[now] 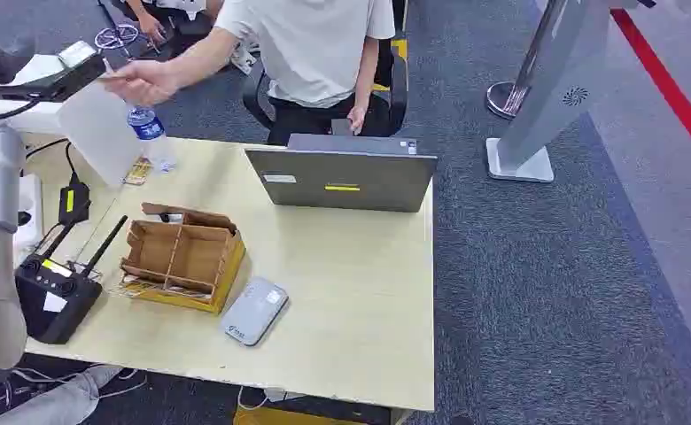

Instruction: Pass the card to the sensor for recognition and then transmit it.

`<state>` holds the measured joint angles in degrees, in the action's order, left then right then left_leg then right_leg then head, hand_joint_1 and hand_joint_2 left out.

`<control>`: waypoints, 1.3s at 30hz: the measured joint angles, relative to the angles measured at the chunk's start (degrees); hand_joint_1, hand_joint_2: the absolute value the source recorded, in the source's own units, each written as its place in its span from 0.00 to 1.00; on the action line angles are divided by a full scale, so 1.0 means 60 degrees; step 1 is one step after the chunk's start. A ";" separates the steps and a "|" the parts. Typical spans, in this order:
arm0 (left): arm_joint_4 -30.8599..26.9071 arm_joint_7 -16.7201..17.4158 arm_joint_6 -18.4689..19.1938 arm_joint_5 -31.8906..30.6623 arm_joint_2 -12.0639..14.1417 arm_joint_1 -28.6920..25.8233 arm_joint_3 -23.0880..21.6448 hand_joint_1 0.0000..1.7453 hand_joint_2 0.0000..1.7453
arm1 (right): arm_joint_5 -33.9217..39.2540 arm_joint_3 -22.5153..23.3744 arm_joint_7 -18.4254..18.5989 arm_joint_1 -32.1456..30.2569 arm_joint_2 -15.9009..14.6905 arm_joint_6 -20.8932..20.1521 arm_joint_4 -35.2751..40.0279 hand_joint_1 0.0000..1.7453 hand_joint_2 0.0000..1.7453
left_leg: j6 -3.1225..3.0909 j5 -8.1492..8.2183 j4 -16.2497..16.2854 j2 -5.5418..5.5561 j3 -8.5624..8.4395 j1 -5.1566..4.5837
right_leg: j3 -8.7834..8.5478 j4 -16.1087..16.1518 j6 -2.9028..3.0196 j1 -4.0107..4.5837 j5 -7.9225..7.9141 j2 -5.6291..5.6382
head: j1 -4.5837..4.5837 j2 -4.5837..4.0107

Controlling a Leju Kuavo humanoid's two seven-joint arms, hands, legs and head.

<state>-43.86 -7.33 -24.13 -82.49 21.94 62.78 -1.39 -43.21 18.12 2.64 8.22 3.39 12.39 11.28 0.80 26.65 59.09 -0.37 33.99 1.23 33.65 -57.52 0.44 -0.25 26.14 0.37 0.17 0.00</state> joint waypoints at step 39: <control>-0.2112 0.0609 0.1559 0.2179 -0.0284 -0.1388 -0.2140 1.00 1.00 | 0.0011 0.0889 -0.0215 -0.0384 0.0051 0.0033 0.0000 0.00 1.00 | 0.0000 0.0000 -0.0003 0.0021 0.0018 -0.0005 | 0.0022 -0.0002 -0.0002 -0.0009 0.0006 -0.0015 | 0.0000 0.0000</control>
<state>-56.53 -3.67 -14.78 -69.42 20.24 54.46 -14.23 -43.15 23.45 1.36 5.92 3.69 12.59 11.28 0.80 26.65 59.08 -0.25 34.10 1.20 33.78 -57.54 0.43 -0.31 26.17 0.28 0.17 0.00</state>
